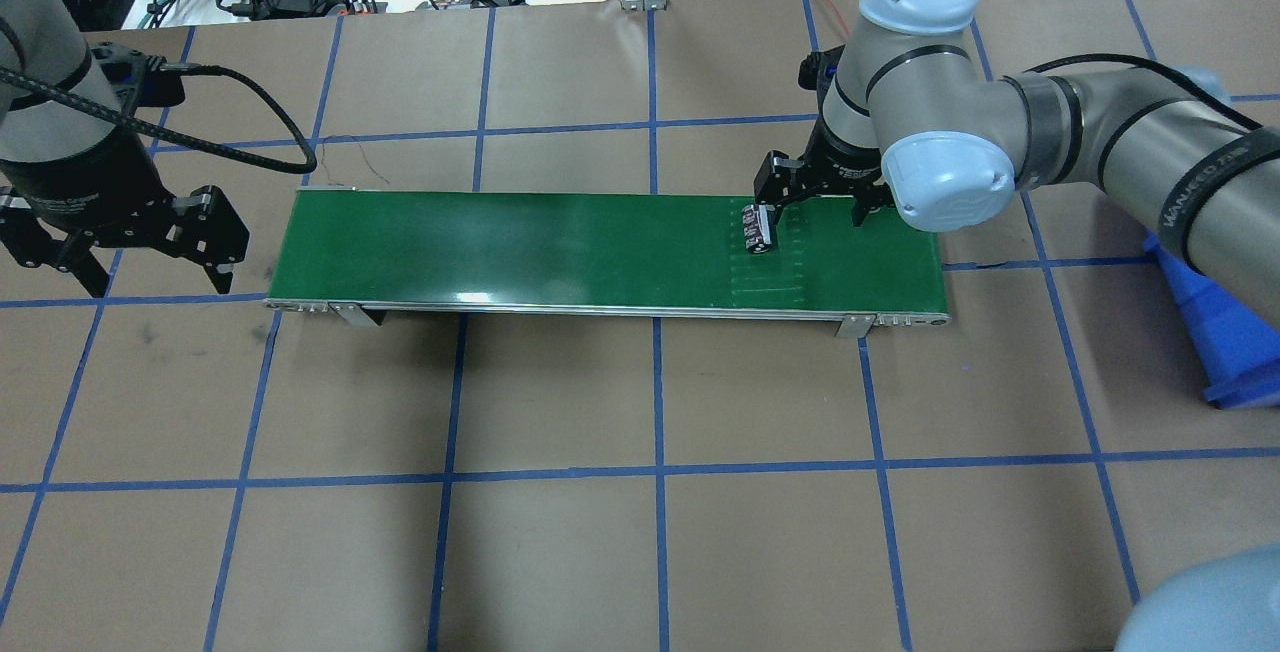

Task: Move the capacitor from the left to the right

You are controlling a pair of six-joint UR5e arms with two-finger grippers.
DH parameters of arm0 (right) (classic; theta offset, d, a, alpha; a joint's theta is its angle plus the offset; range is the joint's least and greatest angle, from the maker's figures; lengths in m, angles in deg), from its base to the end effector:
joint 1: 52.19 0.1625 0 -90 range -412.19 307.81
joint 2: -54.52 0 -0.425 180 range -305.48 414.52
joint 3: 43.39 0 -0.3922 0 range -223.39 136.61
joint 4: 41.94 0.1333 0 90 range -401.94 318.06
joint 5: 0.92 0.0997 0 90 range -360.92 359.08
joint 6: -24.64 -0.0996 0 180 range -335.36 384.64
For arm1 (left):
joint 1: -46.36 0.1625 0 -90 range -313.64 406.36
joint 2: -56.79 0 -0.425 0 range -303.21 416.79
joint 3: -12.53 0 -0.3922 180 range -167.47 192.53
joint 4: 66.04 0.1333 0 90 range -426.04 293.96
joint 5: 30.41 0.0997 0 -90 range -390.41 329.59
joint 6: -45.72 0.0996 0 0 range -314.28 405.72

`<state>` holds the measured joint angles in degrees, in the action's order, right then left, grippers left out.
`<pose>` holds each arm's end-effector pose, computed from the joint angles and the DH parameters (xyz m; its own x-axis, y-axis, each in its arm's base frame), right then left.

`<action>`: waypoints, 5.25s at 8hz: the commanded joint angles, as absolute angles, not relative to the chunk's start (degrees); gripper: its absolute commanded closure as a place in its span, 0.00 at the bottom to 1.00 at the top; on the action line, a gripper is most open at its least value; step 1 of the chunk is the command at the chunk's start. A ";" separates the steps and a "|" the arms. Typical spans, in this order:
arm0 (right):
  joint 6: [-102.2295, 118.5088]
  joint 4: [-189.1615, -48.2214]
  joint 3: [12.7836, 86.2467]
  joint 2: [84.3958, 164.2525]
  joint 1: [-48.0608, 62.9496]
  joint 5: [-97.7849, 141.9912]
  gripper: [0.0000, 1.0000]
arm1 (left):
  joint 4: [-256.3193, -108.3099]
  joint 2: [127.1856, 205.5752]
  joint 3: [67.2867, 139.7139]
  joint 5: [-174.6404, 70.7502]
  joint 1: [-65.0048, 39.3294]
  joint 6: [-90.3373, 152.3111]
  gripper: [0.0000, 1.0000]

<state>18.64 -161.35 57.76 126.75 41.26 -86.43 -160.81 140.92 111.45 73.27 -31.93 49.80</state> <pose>0.1754 -0.5640 0.2791 -0.9959 0.0440 -0.0787 0.0442 0.9990 -0.0003 -0.0194 -0.4470 0.4550 -0.9698 -0.0963 -0.2240 -0.1324 0.9794 0.1524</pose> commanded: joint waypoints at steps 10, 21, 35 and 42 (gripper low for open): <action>19.72 -160.27 58.82 124.83 38.71 -93.29 0.74 | -160.61 140.98 110.62 68.11 -36.16 51.25 0.00; 65.66 -159.44 49.41 126.61 -0.75 -99.36 1.00 | -160.34 141.16 110.62 71.80 -36.61 51.08 0.00; 54.59 -148.66 50.39 137.65 10.36 -93.64 0.00 | -158.41 141.51 110.53 66.02 -39.77 51.25 0.00; 28.17 -141.70 50.21 141.00 34.98 -94.35 0.00 | -153.05 142.13 110.44 62.49 -44.52 52.40 0.00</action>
